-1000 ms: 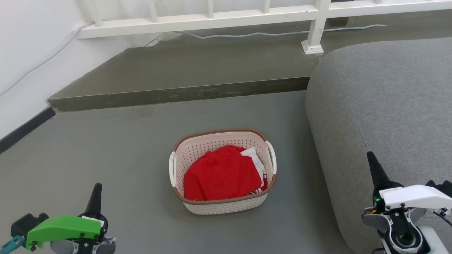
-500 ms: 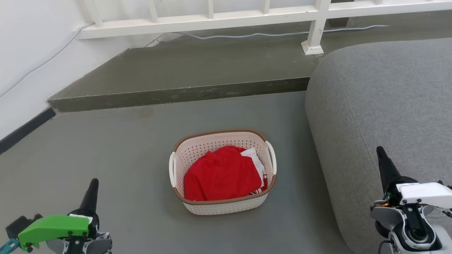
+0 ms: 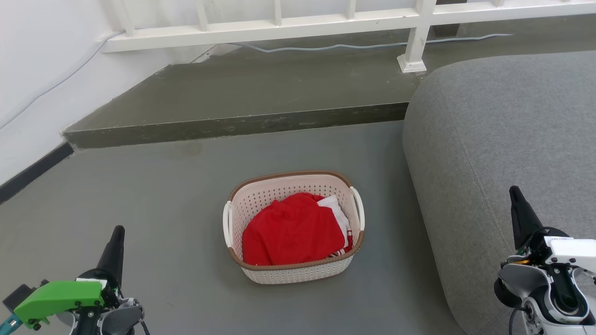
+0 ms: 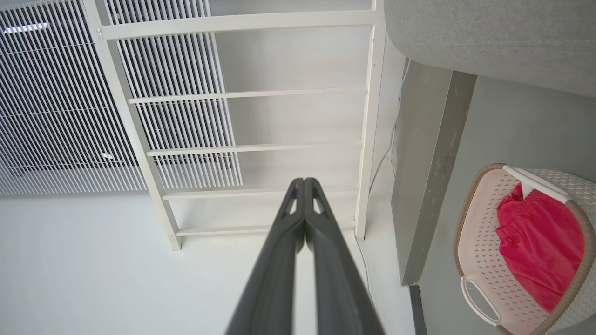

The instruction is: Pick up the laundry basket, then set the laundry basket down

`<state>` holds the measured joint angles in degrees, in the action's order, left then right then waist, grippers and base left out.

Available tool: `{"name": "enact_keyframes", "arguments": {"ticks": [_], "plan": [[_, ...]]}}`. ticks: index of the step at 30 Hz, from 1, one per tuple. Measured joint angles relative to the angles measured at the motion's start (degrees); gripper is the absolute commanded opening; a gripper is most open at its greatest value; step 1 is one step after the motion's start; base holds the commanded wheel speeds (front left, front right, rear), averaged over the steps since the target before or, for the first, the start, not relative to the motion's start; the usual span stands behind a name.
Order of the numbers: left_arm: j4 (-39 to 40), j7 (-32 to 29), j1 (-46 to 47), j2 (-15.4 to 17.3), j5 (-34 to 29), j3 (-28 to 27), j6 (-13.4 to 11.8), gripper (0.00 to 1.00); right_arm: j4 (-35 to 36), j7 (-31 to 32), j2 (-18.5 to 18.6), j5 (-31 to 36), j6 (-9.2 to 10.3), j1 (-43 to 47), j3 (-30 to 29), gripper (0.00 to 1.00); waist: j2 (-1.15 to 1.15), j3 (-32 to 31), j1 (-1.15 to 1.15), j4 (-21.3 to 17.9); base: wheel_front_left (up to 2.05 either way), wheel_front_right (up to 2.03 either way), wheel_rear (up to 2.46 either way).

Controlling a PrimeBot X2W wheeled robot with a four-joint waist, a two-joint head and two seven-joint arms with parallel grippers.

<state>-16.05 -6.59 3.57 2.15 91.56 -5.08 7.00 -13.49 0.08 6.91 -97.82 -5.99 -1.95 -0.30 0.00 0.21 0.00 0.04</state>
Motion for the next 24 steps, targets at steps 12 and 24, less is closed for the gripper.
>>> {"name": "enact_keyframes", "arguments": {"ticks": [12,24], "plan": [[0.0,0.0,0.0,-0.03,0.07,0.0,0.03,0.0,-0.58,0.07,-0.01,-0.05,-0.05,-0.28,-0.13,0.0,0.0,-0.01,0.0,-0.01,0.0,0.0,0.0],[0.02,0.0,0.0,-0.03,0.07,0.0,0.03,0.0,-1.04,0.4,-0.01,-0.05,-0.53,-0.52,-0.22,0.0,0.0,-0.02,0.0,-0.02,0.0,0.0,0.0]]}}
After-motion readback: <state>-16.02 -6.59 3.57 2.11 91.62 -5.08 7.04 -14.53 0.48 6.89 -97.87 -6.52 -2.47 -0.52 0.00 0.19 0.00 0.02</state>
